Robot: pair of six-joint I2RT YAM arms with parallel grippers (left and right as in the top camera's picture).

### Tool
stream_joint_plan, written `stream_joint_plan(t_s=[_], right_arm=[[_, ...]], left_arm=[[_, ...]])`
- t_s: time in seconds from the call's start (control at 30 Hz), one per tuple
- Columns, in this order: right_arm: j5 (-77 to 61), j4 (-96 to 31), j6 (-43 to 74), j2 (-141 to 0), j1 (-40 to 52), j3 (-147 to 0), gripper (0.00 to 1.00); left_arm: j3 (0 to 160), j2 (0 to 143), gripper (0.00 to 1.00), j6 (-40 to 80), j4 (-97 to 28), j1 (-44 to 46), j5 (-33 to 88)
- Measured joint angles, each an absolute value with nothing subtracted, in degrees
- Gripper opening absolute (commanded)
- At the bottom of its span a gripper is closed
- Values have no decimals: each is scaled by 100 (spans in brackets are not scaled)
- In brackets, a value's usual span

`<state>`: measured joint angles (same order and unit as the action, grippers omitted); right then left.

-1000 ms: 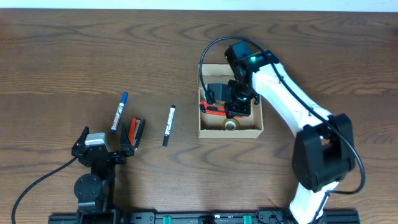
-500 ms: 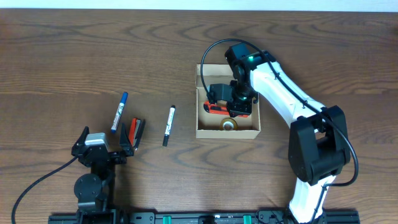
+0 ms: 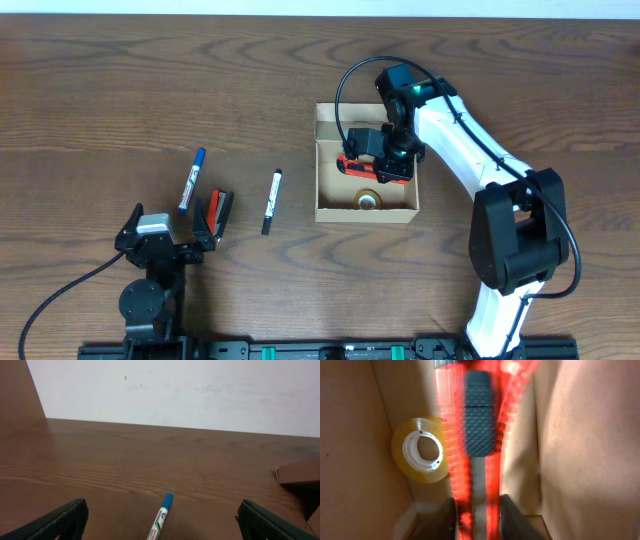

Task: Pack container
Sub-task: 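Place the red box cutter into the box and release, then retract the right arm and move the left gripper over the black marker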

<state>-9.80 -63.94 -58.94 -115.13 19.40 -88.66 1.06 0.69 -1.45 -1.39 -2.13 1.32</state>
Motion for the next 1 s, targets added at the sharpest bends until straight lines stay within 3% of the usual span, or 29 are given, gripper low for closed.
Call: stream_joint_plan(t_s=[0.17, 0.3, 0.47, 0.77, 0.87, 0.9, 1.0], right_arm=[[-1037, -6366, -5898, -11513, 1940, -8864, 35], [-1052, -6361, -5892, -11513, 1942, -8864, 22], [-1050, -6359, -5861, -11483, 2005, -8864, 15], [-1269, -5968, -5507, -9929, 2099, -8873, 19], [-1404, -5612, -4801, -9146, 1809, -8897, 65], [-1428, -5533, -4554, -8956, 1682, -8912, 69], [-1463, -5463, -3800, -8460, 1162, -8923, 58]], left_arm=[[106, 69, 95, -145, -139, -213, 132], [106, 69, 95, -145, -139, -213, 132], [106, 69, 95, -145, -139, -213, 132], [207, 69, 95, 414, -451, -213, 156], [746, 84, 95, 991, -1896, -209, 169], [882, 137, 96, 1151, -2335, -209, 215], [1466, 582, 95, 1461, -3081, -209, 322]])
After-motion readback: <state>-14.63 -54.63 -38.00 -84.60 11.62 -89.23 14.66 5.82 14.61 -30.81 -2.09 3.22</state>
